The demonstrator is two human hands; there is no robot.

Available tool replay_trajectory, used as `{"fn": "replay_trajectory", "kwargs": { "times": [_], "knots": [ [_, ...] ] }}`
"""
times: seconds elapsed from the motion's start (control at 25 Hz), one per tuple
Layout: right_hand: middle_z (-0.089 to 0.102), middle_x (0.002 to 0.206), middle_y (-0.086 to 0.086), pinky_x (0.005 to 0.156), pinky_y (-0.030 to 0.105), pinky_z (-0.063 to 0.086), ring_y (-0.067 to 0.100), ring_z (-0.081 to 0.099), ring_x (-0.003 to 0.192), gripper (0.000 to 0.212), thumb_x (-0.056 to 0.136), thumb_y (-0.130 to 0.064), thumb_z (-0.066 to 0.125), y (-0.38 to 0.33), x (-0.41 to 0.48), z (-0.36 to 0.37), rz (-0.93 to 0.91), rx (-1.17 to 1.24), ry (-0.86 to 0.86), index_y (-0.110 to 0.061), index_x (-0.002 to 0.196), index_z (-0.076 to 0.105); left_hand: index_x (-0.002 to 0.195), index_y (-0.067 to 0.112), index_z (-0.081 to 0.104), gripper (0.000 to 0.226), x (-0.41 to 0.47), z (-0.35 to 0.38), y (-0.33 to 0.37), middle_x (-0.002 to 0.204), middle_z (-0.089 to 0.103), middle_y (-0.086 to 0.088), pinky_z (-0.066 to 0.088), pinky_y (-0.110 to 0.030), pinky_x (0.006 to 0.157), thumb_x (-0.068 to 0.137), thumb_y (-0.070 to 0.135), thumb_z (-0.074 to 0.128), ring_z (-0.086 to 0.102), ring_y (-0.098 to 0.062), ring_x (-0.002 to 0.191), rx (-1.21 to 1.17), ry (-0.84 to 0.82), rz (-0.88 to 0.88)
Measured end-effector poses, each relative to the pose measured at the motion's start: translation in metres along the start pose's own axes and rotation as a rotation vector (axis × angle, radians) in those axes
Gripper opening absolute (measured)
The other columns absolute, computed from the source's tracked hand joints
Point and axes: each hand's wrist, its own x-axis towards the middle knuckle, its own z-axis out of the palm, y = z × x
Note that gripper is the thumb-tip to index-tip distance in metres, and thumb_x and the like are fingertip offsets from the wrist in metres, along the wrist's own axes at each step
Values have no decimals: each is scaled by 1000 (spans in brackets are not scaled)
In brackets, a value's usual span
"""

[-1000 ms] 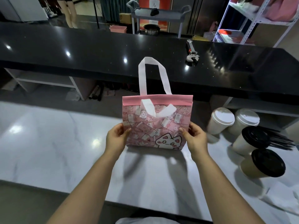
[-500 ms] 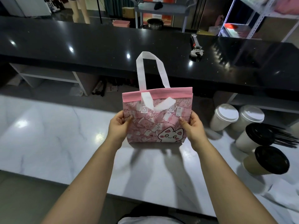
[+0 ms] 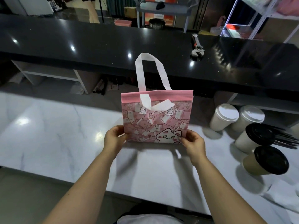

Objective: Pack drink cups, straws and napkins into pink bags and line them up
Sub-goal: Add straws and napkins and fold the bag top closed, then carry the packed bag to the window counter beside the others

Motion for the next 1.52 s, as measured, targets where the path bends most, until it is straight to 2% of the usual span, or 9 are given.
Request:
{"fn": "replay_trajectory", "kwargs": {
  "times": [0.16, 0.36, 0.6, 0.72, 0.88, 1.12, 1.24, 1.4, 1.52],
  "knots": [
    [73, 85, -3, 68, 13, 52, 2, 68, 75, 23, 81, 9, 68, 0, 4, 6, 25, -2, 30, -12, 89, 69, 80, 17, 69, 24, 6, -4, -7, 78, 73, 6, 55, -19, 66, 78, -7, 72, 69, -11, 74, -36, 62, -56],
    [74, 79, -8, 67, 18, 54, 5, 68, 75, 23, 84, 2, 66, 13, -3, 17, 32, -56, 54, -20, 80, 71, 76, 11, 68, 18, -15, -18, -26, 75, 73, 1, 55, -24, 68, 78, -6, 74, 68, -14, 69, -76, 166, -87],
    [74, 87, -6, 70, 18, 54, 5, 69, 79, 35, 86, 12, 55, -3, -6, 118, 6, -23, -243, -19, 88, 71, 73, 15, 65, 16, -54, -99, -23, 70, 69, 1, 55, -26, 61, 79, 9, 78, 65, -14, 63, -200, 594, -107],
    [72, 91, -3, 77, 21, 56, 8, 67, 83, 32, 88, 10, 55, -15, -23, 189, 15, 6, -408, -18, 90, 69, 76, 12, 62, 16, -84, -150, -21, 68, 66, -3, 54, -20, 56, 84, 2, 71, 62, -5, 56, -248, 795, -65],
    [73, 83, -8, 66, 14, 52, 2, 68, 76, 27, 87, 8, 59, -34, -69, 283, -10, 75, -607, -18, 86, 69, 82, 10, 62, 17, -125, -227, -22, 80, 63, -14, 50, -32, 71, 85, -6, 67, 56, -20, 71, -248, 1018, -40],
    [70, 77, -8, 63, 16, 51, 2, 65, 70, 27, 86, 8, 58, -70, -193, 474, -128, 153, -893, -18, 83, 64, 75, 19, 67, 14, -193, -414, 4, 70, 68, 1, 50, -20, 62, 79, 13, 79, 59, -6, 61, -193, 1364, 121],
    [70, 72, -7, 55, 16, 50, 3, 64, 63, 28, 85, 10, 60, -97, -268, 571, -128, 246, -995, -16, 80, 65, 71, 22, 63, 19, -234, -522, 28, 66, 66, 10, 49, -16, 58, 79, 17, 79, 59, -2, 58, -231, 1410, 201],
    [67, 78, 3, 61, 27, 49, 16, 60, 69, 21, 86, 7, 63, -128, -363, 689, -49, 290, -1147, -14, 83, 64, 75, 19, 61, 19, -285, -652, 54, 72, 66, 4, 50, -16, 53, 81, 8, 76, 60, 0, 56, -211, 1500, 271],
    [67, 78, 4, 60, 29, 52, 17, 61, 67, 17, 84, 6, 65, -145, -409, 752, -56, 307, -1230, -11, 84, 65, 82, 14, 62, 15, -300, -723, 64, 77, 66, 0, 49, -13, 46, 83, 5, 73, 61, -5, 59, -189, 1545, 278]
  ]
}}
